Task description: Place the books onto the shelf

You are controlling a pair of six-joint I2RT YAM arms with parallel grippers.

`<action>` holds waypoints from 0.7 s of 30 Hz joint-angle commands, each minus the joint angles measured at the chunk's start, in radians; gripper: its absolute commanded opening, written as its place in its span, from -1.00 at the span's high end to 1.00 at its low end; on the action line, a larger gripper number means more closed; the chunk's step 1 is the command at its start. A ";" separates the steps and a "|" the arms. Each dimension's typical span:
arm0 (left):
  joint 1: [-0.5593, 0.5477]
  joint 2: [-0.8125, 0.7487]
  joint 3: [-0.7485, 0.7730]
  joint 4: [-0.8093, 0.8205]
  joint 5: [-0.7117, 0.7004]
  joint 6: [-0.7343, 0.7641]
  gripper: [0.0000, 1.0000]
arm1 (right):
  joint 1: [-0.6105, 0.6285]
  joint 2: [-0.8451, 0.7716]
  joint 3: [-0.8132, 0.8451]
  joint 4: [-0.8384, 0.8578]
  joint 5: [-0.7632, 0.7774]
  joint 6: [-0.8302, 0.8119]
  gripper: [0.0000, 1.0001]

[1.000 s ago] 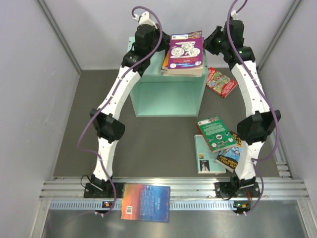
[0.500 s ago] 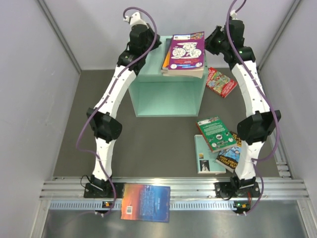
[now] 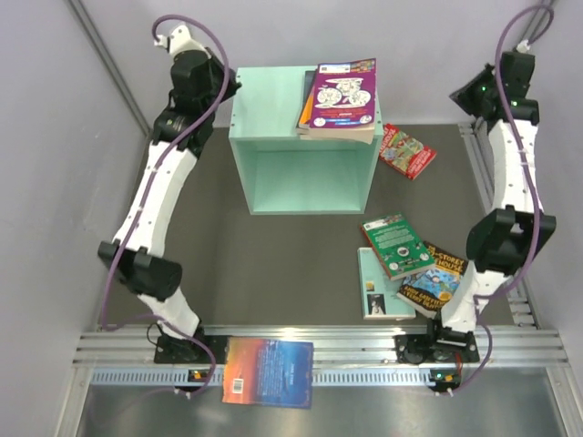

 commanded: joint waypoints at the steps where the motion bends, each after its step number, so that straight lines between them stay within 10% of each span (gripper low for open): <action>1: -0.011 -0.158 -0.134 0.011 0.024 0.020 1.00 | 0.036 -0.266 -0.136 -0.005 -0.058 -0.040 0.93; 13: -0.011 -0.583 -0.642 -0.080 0.051 -0.012 1.00 | 0.319 -1.050 -0.912 0.088 -0.050 0.007 1.00; 21: -0.011 -0.668 -0.725 -0.116 0.084 -0.031 1.00 | 0.394 -1.046 -1.082 0.386 -0.492 0.137 1.00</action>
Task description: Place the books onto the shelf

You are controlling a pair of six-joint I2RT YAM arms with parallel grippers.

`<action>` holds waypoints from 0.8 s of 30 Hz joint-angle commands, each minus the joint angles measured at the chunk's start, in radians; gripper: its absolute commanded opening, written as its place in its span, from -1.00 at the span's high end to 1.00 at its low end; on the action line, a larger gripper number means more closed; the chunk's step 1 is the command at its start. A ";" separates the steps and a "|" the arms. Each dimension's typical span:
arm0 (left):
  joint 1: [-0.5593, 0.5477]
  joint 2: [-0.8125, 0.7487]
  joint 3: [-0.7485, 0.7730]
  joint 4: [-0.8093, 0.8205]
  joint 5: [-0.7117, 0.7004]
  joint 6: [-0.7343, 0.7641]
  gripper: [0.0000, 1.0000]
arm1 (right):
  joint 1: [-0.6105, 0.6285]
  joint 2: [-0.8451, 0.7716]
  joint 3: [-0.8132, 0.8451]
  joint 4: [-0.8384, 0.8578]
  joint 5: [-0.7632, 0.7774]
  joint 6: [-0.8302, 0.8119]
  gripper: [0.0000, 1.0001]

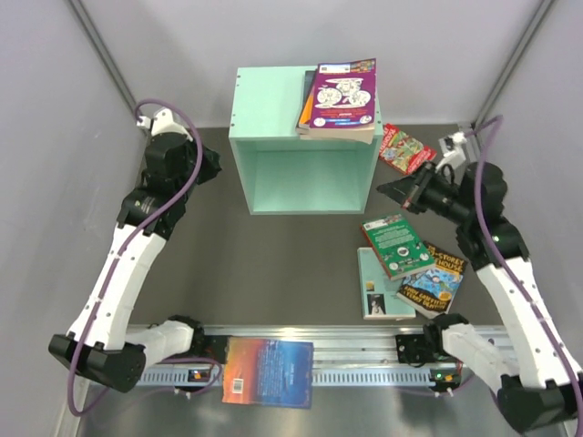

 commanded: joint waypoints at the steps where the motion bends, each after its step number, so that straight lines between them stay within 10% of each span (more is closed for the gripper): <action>1: 0.001 -0.035 0.001 0.001 0.020 -0.006 1.00 | 0.043 0.060 0.028 0.186 -0.170 0.062 1.00; 24: 0.001 -0.171 -0.096 -0.058 -0.041 -0.012 1.00 | 0.187 0.427 0.393 0.292 -0.113 0.054 1.00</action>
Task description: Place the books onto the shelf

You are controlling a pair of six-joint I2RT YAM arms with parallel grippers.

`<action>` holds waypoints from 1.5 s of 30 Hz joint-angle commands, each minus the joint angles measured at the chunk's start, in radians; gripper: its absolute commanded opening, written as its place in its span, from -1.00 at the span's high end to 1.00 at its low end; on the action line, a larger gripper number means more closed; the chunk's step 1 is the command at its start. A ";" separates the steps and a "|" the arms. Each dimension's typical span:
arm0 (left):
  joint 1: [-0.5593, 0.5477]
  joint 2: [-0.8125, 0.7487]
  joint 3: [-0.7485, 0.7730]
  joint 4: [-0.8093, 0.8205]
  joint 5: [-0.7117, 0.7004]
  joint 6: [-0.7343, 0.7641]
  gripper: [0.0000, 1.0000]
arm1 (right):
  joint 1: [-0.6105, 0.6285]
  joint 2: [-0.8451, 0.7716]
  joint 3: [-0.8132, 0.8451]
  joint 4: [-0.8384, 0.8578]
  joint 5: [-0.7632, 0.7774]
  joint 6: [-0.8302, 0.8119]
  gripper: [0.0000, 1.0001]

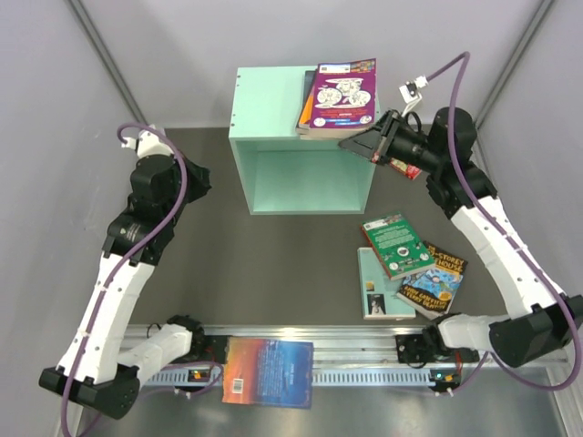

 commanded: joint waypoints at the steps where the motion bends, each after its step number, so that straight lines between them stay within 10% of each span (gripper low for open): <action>1: 0.001 -0.001 -0.005 0.008 -0.017 0.006 1.00 | 0.040 0.025 0.090 0.019 0.049 -0.045 1.00; 30: 0.001 0.031 0.027 -0.043 -0.015 0.041 1.00 | 0.036 0.022 0.177 0.021 0.131 -0.160 0.98; 36: 0.001 0.011 -0.023 -0.093 0.083 0.030 1.00 | 0.022 -0.139 0.125 -0.135 0.184 -0.201 -0.45; 42: 0.001 0.003 -0.138 -0.106 0.313 0.033 0.92 | -0.264 -0.269 -0.158 -0.429 0.287 -0.107 -0.82; 45: 0.000 0.000 -0.201 -0.080 0.433 0.026 0.32 | -0.415 -0.279 -0.329 -0.560 0.382 -0.097 -0.86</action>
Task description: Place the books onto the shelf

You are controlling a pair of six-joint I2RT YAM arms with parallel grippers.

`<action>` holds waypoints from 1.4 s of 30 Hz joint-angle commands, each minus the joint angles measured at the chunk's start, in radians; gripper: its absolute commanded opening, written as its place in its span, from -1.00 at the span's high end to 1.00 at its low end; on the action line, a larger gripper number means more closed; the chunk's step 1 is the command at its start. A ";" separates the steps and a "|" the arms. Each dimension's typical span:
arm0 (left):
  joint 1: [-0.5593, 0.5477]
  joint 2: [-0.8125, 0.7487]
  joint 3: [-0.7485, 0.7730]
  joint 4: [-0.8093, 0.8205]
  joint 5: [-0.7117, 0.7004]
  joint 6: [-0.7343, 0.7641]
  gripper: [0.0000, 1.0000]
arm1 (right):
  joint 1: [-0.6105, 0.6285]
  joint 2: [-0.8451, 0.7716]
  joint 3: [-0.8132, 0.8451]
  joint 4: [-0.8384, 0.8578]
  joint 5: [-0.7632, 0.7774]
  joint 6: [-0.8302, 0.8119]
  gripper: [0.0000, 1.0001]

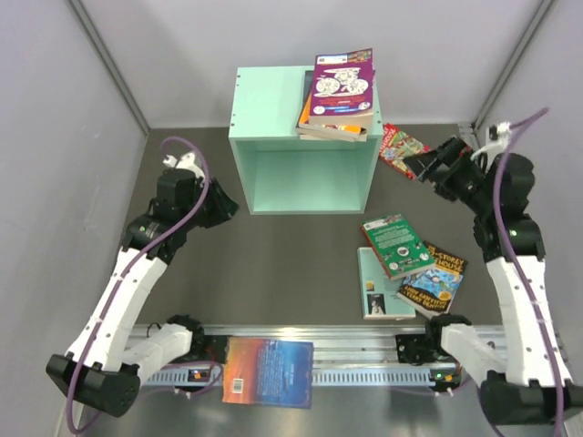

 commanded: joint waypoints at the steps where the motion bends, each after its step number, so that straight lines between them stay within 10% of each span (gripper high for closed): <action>1: 0.000 -0.013 -0.052 0.008 0.187 -0.002 -0.01 | -0.110 0.057 -0.199 -0.280 0.195 0.035 -0.89; 6: -0.002 -0.003 -0.041 -0.045 0.194 0.007 -0.47 | -0.193 0.136 -0.338 -0.268 0.234 0.035 -0.97; 20: 0.000 -0.109 -0.059 -0.148 0.125 0.001 -0.39 | -0.374 0.393 -0.416 -0.331 0.251 -0.117 -0.99; 34: 0.000 0.000 -0.056 -0.090 0.146 0.024 -0.33 | -0.332 0.284 -0.637 -0.169 -0.050 0.039 -1.00; 42: 0.000 0.041 -0.027 -0.086 0.162 0.041 -0.30 | -0.322 0.275 -0.701 -0.026 -0.119 0.102 -0.30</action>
